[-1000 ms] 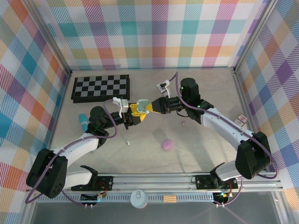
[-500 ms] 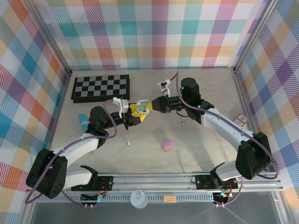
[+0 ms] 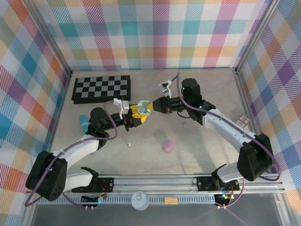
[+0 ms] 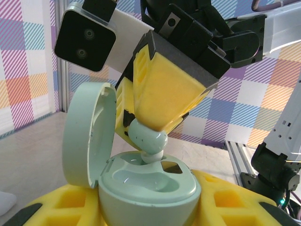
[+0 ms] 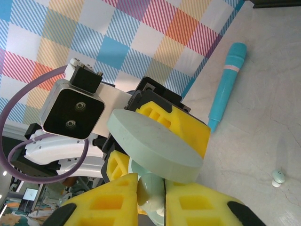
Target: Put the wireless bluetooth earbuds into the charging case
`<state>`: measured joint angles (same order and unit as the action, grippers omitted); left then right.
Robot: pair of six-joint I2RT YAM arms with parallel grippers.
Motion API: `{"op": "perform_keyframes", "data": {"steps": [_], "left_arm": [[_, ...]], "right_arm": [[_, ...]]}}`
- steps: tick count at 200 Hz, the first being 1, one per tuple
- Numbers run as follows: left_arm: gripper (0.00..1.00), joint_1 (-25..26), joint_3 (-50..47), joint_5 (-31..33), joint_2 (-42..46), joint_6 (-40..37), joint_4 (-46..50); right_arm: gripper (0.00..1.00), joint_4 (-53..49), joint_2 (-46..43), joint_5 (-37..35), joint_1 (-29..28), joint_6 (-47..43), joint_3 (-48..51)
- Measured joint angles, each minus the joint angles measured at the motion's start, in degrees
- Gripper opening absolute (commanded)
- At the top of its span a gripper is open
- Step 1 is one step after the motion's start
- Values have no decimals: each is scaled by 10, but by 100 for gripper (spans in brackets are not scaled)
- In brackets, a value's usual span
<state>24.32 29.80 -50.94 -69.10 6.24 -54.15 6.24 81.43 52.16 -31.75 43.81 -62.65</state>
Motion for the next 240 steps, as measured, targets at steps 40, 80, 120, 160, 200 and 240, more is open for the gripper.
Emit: {"op": "perform_keyframes", "data": {"steps": [40, 80, 120, 160, 200, 240], "left_arm": [[31, 0, 0, 0, 0, 0, 0], [31, 0, 0, 0, 0, 0, -2], [31, 0, 0, 3, 0, 0, -6], [31, 0, 0, 9, -5, 2, -18], [31, 0, 0, 9, -8, 5, -35], [31, 0, 0, 11, -8, 4, -37]], "right_arm": [[30, -39, 2, 3, 0, -14, -20], [33, -70, 5, -2, 0, -20, -36], [37, -133, 12, -19, -2, -28, -72], [45, -189, 19, -42, -2, -30, -102], [49, -221, 23, -73, -2, -29, -113], [51, -231, 23, -83, -2, -29, -113]]}}
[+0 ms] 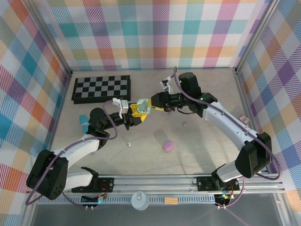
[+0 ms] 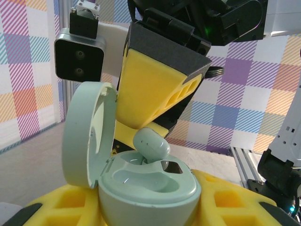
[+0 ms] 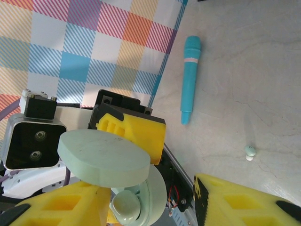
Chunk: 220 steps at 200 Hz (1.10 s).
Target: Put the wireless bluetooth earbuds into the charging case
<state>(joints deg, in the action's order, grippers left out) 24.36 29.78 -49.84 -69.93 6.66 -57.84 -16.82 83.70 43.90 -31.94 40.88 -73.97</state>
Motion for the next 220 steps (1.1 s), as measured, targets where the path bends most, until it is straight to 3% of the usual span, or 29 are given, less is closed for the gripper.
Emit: {"op": "perform_keyframes", "data": {"steps": [46, 87, 124, 220], "left_arm": [[31, 0, 0, 3, -1, 0, -9], [31, 0, 0, 4, -1, 0, -8], [31, 0, 0, 4, -1, 0, -8], [31, 0, 0, 4, -1, 0, -8]], "right_arm": [[54, 7, -32, -4, 0, 2, 18], [25, 19, -66, -14, 0, 6, 49], [13, 31, -65, -12, 0, 16, 54], [12, 69, -36, 9, -5, 33, 54]]}}
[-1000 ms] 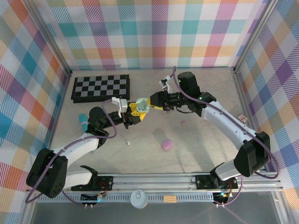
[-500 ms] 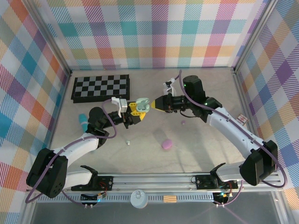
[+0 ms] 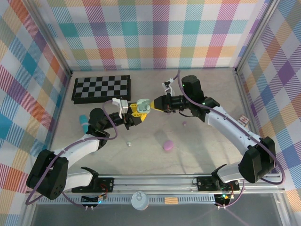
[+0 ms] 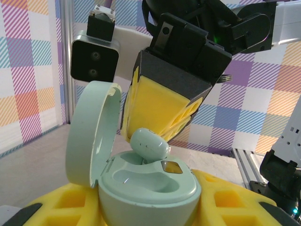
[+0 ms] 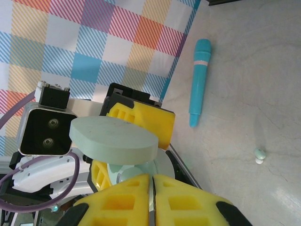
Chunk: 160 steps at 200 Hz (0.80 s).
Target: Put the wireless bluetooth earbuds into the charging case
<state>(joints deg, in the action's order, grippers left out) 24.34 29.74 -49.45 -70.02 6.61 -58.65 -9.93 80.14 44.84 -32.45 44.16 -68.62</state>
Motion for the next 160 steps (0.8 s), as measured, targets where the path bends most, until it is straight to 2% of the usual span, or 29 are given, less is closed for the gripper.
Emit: {"op": "perform_keyframes", "data": {"steps": [77, 99, 125, 147, 160], "left_arm": [[31, 0, -1, 2, 0, -1, 0], [31, -2, -5, 9, 0, -3, 0], [31, -17, -13, 24, 0, -5, -5], [31, -41, -18, 49, 0, -12, -11], [31, -56, -19, 65, 0, -19, -13]], "right_arm": [[21, -6, 3, -2, -2, -6, -5], [33, -22, -3, -20, -2, -23, -5], [57, -24, -49, -58, -2, -43, 23], [66, -23, -107, -115, -2, -53, 67], [67, -18, -126, -149, -2, -52, 93]]}}
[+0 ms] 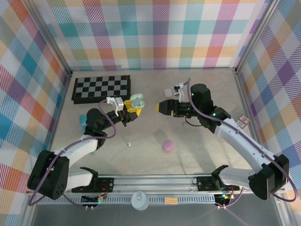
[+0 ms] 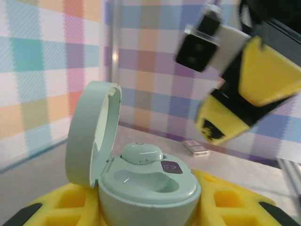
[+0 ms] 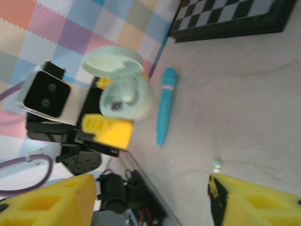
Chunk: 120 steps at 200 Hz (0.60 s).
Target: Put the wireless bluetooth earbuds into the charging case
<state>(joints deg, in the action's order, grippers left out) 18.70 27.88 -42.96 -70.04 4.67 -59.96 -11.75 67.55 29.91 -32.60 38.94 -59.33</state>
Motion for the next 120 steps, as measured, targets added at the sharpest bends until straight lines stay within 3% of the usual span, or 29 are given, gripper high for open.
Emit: {"op": "perform_keyframes", "data": {"steps": [50, 120], "left_arm": [[30, -57, 15, 51, -28, -28, 1], [30, -68, 50, 74, 37, -56, 60]], "right_arm": [[65, 49, 52, -42, -13, -14, 95], [60, 108, 327, 93, -44, -39, -8]]}}
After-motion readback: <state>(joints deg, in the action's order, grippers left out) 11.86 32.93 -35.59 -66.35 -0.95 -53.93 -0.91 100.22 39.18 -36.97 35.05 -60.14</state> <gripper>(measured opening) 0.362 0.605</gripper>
